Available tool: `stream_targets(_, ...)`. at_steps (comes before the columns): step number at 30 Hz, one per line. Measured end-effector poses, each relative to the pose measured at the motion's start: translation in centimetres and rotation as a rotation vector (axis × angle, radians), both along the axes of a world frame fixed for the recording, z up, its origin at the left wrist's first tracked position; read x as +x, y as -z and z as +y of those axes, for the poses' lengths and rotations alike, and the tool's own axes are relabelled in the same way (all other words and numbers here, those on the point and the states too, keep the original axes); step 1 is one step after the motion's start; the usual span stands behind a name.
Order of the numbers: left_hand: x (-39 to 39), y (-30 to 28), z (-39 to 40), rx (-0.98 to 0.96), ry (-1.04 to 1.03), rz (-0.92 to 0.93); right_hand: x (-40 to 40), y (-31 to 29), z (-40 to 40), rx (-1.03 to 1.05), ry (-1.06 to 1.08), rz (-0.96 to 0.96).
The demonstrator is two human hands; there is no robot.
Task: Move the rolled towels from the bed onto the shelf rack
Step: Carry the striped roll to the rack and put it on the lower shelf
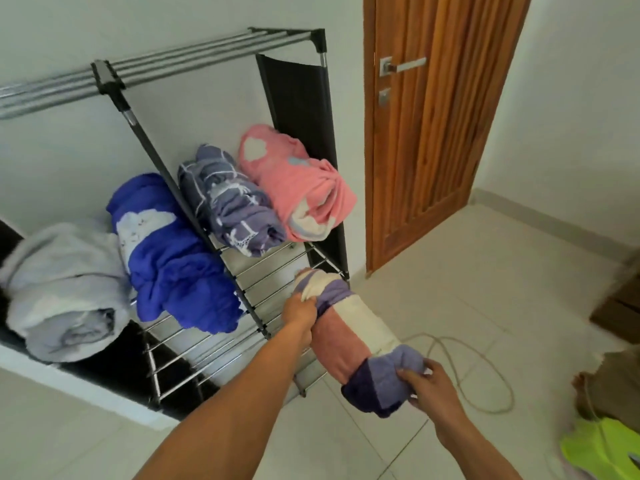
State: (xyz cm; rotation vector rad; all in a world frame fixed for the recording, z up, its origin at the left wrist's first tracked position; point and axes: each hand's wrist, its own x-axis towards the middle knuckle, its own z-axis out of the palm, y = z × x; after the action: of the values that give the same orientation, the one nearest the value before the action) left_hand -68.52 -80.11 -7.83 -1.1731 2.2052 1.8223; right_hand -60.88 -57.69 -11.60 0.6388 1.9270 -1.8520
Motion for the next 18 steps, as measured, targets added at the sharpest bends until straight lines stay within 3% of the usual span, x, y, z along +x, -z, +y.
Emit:
stream_targets(9, -9.5, 0.7, -5.1, -0.301, 0.067, -0.034, -10.3, 3.0, -5.1, -0.204, 0.043, -0.085)
stream_targets(18, -16.4, 3.9, -7.7, -0.349, -0.074, -0.015, -17.0, 7.2, -11.2, -0.376, 0.043, -0.034)
